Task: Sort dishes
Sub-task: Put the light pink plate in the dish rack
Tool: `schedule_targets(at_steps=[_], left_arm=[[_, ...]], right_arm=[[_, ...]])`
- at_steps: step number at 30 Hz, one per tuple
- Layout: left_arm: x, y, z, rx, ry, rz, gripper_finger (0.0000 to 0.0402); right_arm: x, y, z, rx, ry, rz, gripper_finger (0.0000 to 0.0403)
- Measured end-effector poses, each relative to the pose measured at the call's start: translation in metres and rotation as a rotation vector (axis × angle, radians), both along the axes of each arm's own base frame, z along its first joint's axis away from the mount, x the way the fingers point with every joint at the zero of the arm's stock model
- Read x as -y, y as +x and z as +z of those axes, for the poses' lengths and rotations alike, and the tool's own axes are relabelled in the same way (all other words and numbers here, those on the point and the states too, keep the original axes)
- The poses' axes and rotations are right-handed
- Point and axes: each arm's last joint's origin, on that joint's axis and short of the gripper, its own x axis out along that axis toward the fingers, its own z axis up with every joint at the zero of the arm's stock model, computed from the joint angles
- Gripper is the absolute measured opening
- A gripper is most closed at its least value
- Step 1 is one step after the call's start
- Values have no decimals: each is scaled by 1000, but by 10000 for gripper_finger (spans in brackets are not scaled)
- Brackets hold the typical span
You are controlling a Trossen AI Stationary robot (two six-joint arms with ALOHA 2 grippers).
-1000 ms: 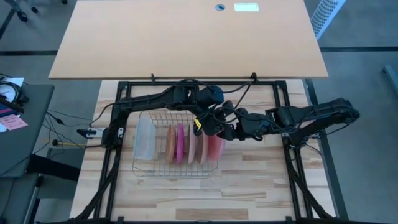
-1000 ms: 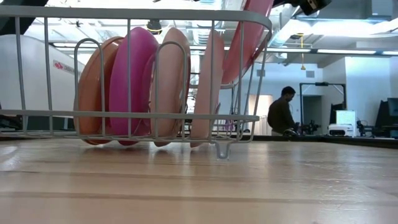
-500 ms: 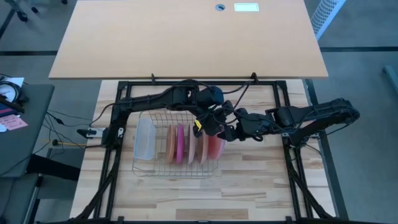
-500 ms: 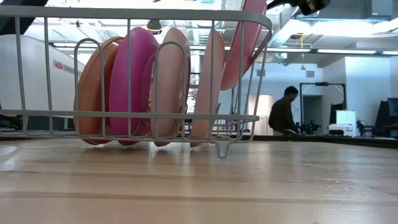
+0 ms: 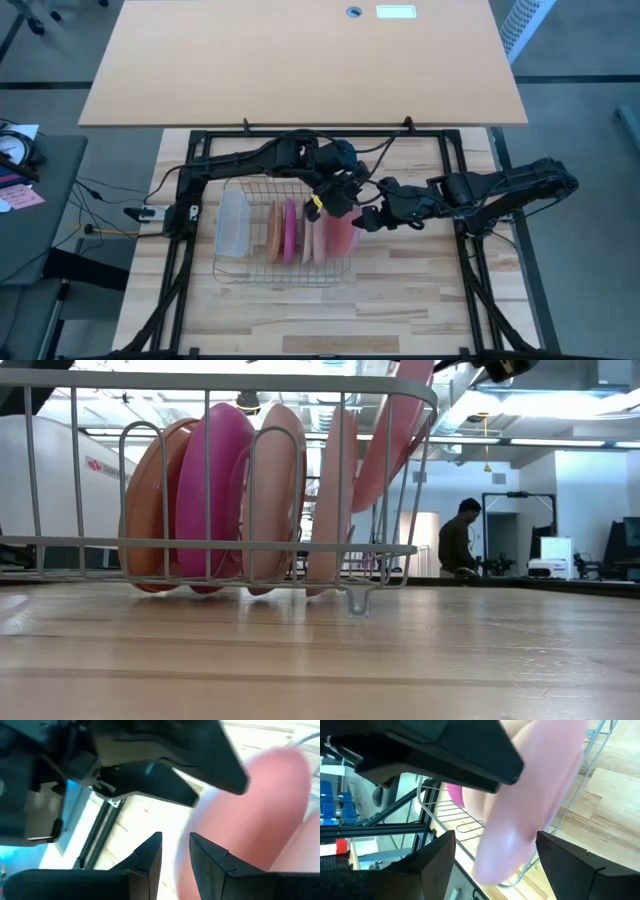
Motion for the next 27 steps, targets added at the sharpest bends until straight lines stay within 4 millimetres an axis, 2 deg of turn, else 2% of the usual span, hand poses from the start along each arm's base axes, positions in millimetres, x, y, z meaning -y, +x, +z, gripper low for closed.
schedule_targets(at_steps=[6,15,21,24,27], left_arm=[[0,-6,-2,-60,-12,9,93],[-9,-7,-2,-83,-114,137,93],[-15,-20,11,-88,-274,451,93],[-20,-29,17,-104,-460,677,93],[-22,-33,15,-175,-686,878,93]], right_arm=[[0,-1,-2,-20,1,-4,281],[1,-3,-4,-49,-10,-1,281],[4,-6,-7,-98,44,-64,281],[8,-5,-7,-94,68,-88,281],[13,-4,-7,-102,71,-104,276]])
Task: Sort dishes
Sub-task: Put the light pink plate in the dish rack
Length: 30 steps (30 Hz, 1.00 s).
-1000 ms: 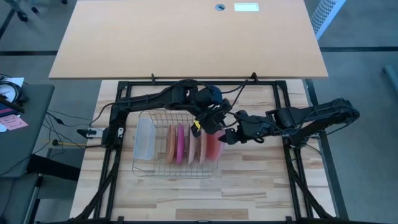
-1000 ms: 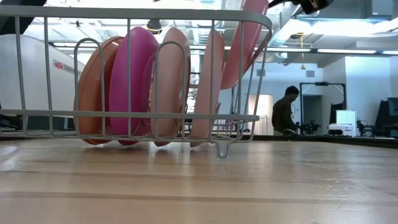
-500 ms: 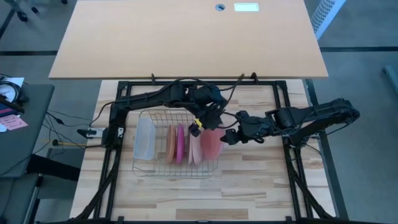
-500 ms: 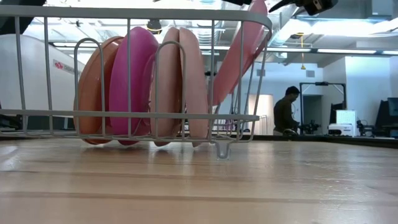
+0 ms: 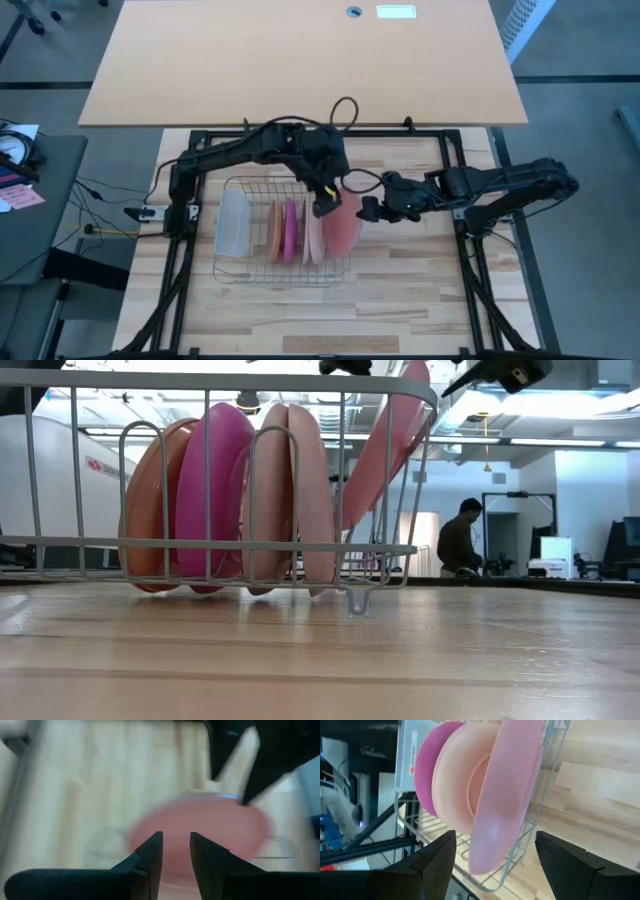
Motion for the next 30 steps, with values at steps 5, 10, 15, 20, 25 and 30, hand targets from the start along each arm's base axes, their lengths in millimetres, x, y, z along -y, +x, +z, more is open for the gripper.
schedule_targets(at_steps=[5,10,15,20,25,30], left_arm=[[10,3,-4,-51,-424,104,93],[29,13,-9,-38,-493,344,97],[41,21,-16,-37,-563,509,125],[62,38,-21,23,-658,564,172],[80,45,-24,87,-658,633,206],[86,49,-35,37,-718,693,216]], right_arm=[[7,1,0,-6,-27,6,243],[9,1,1,-3,-43,58,199],[13,-12,4,-48,-47,121,172],[23,-31,13,-48,-89,128,167],[32,-42,22,-13,-132,161,166],[33,-41,17,-56,-125,221,148]])
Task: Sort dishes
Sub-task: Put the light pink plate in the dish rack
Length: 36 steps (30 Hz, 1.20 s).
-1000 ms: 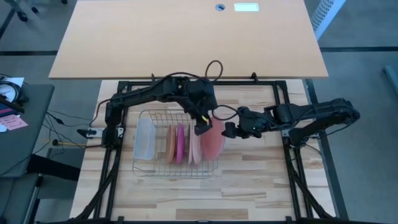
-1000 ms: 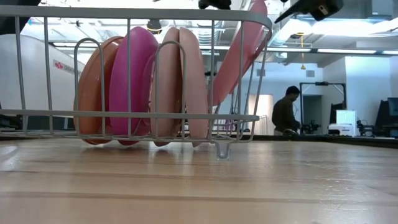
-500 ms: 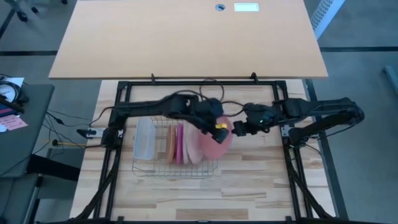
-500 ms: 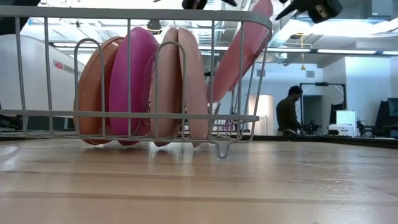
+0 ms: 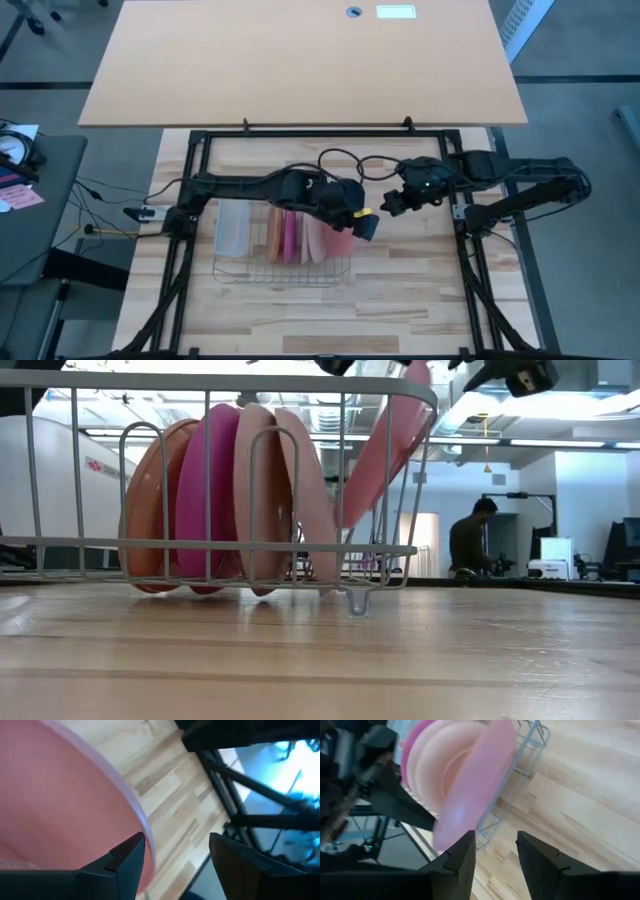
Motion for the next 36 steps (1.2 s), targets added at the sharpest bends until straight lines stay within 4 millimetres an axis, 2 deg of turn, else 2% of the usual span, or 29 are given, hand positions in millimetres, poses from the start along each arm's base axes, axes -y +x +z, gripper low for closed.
schedule_targets(at_steps=[8,14,21,23,29,33,36], left_arm=[[2,-3,0,-20,-41,122,196],[-1,-8,-4,-79,8,168,142],[-1,-3,1,-10,-4,172,81],[-2,-4,0,-20,-2,176,76],[-2,15,-29,-70,-50,144,78],[-1,16,-30,-65,-62,161,77],[-2,16,-30,-62,-43,193,54]], right_arm=[[6,-6,0,-25,-43,22,141],[12,-32,7,-53,-88,61,139],[19,-65,18,-18,-111,33,138],[20,-72,21,-3,-113,20,138],[23,-83,25,31,-118,-18,138],[23,-84,26,38,-118,-23,138],[23,-84,26,37,-119,-22,138]])
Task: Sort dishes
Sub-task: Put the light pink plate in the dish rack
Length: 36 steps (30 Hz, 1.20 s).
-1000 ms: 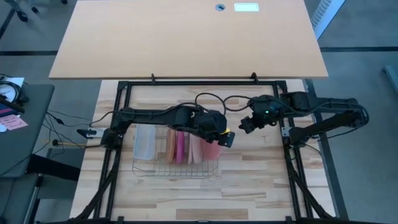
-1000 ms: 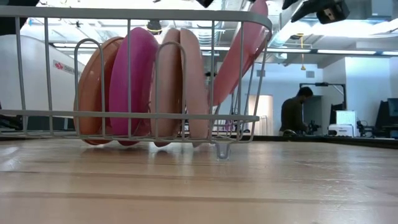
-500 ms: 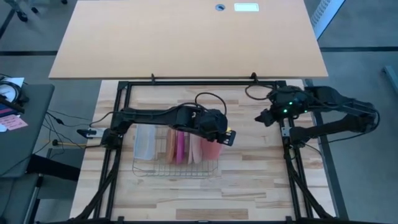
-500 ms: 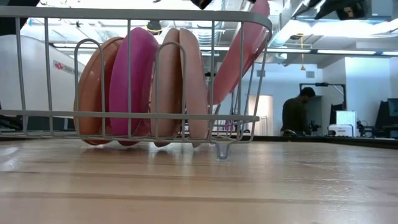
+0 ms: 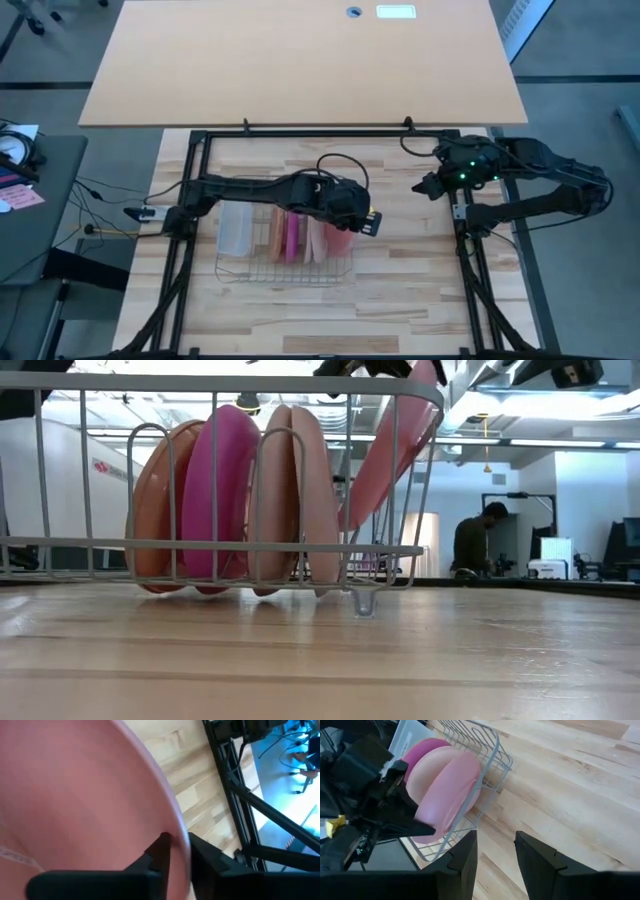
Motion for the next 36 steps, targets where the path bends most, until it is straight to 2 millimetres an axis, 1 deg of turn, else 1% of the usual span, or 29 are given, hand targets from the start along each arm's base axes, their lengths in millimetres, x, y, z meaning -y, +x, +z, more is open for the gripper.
schedule_targets(at_steps=[3,5,8,15,20,24,27,30,36], left_arm=[[-1,-5,6,3,18,3,18],[-2,-6,9,7,23,6,8],[-2,-9,14,25,24,1,10],[-4,-24,38,83,11,7,4],[-7,-29,48,115,-1,24,4],[-8,-28,50,145,-3,50,4],[-7,-23,47,180,-36,86,4],[-7,-21,42,175,-65,123,4],[-8,-22,42,182,-53,152,3]], right_arm=[[0,1,0,-2,0,1,138],[0,0,0,-2,-4,4,138],[0,1,0,-3,-9,5,138],[0,1,0,-2,-25,16,138],[0,1,0,0,-30,19,138],[1,2,1,15,-35,17,138],[1,3,2,27,-41,18,138],[1,3,2,30,-54,21,138],[1,3,2,28,-71,25,138]])
